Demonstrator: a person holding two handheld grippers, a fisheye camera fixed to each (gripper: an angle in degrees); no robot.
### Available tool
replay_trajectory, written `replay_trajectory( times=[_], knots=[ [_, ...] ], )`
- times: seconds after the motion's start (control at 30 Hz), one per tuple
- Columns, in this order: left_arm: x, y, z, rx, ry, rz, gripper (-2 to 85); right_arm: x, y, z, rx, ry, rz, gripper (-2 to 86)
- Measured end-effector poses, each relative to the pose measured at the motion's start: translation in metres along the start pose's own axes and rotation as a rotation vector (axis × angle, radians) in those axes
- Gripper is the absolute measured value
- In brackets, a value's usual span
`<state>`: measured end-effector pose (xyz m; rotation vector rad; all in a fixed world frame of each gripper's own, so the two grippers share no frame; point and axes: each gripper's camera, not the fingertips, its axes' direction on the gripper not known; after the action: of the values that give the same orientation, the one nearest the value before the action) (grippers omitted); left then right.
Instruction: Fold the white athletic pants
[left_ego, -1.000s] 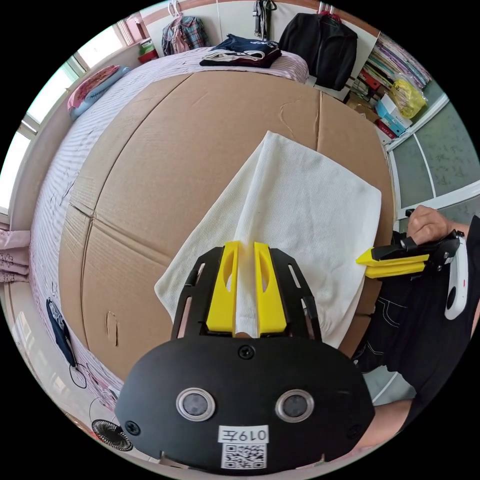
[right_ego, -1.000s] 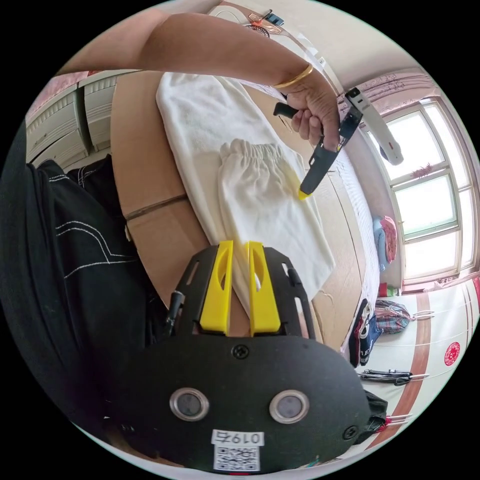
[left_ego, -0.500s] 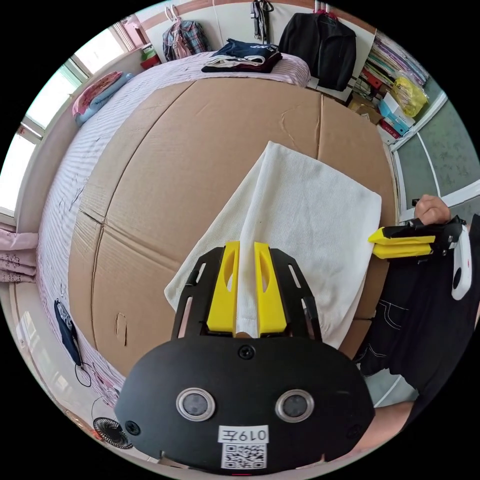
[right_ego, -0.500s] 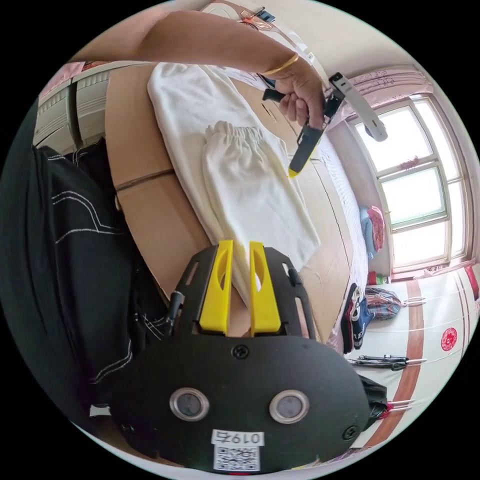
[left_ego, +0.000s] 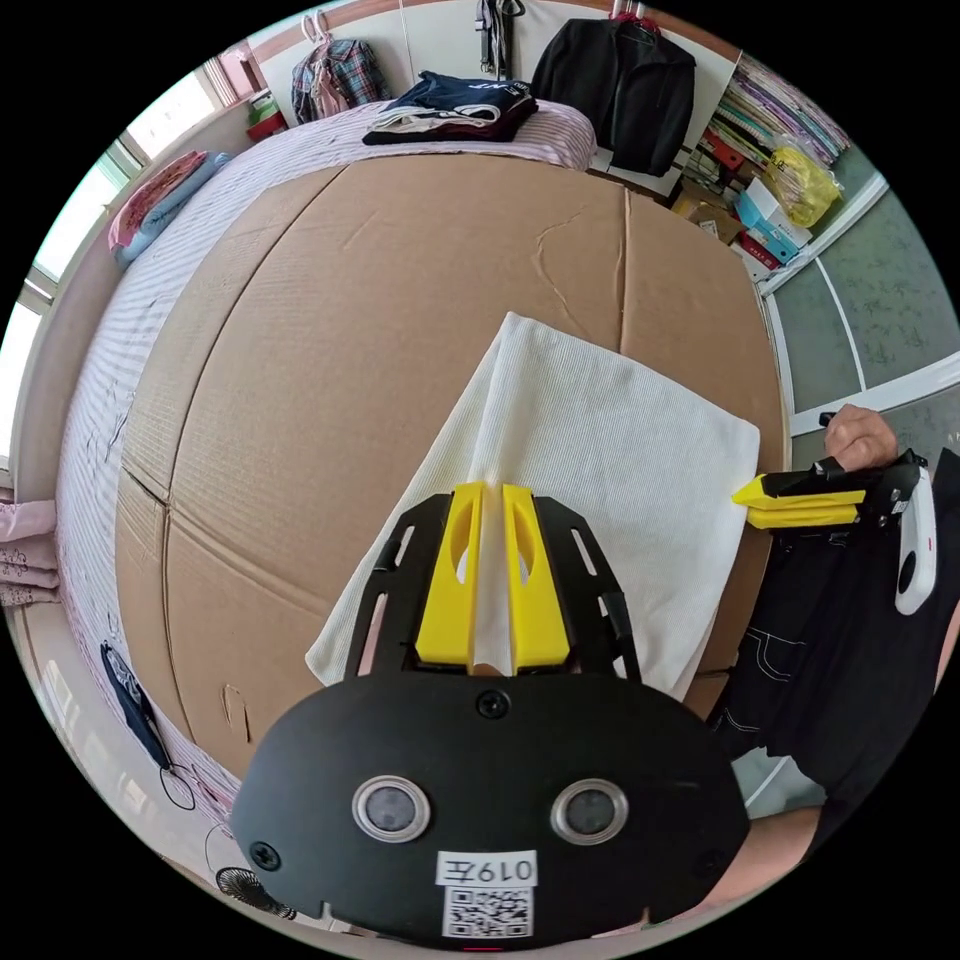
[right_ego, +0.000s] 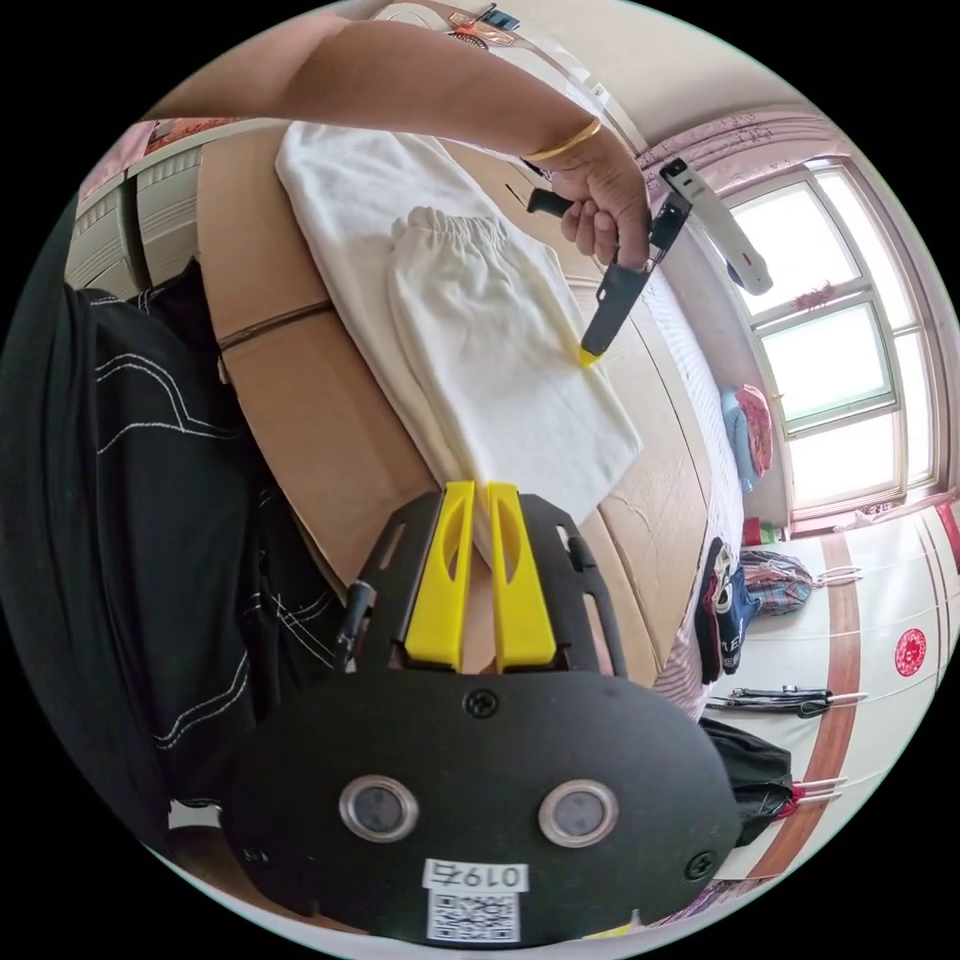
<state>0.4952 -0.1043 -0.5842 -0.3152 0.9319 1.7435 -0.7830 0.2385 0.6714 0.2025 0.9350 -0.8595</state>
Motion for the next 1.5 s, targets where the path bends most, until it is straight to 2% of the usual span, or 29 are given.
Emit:
replay_trajectory(
  times=[0.13,0.43,0.8,0.93,1.1,1.17,1.27,1.5],
  knots=[
    [0.001,0.0,0.006,0.005,0.023,-0.013,0.8,-0.016,-0.001,0.0,-0.013,0.064,-0.047,2.8],
    [0.012,-0.014,0.014,0.046,0.005,-0.001,0.8,-0.01,0.022,-0.001,-0.047,0.059,-0.033,5.0],
    [0.024,-0.018,0.048,0.022,0.004,0.009,0.6,-0.021,0.041,-0.001,-0.053,0.076,-0.044,3.0],
    [0.036,0.009,0.043,0.075,-0.067,-0.048,0.7,-0.009,0.061,-0.015,-0.019,0.058,-0.004,4.2],
    [0.048,0.083,0.027,0.219,-0.105,-0.154,0.9,0.018,0.085,-0.051,0.18,-0.01,0.128,1.3],
    [0.052,0.111,0.037,0.18,-0.089,-0.166,0.9,0.018,0.074,-0.061,0.29,-0.058,0.137,-0.1],
    [0.056,0.134,0.057,0.125,-0.105,-0.203,0.8,0.001,0.045,-0.056,0.337,-0.065,0.051,0.2],
    [0.07,0.168,0.094,0.058,-0.137,-0.205,0.9,-0.011,0.006,-0.037,0.293,-0.223,-0.035,7.0]
  ],
)
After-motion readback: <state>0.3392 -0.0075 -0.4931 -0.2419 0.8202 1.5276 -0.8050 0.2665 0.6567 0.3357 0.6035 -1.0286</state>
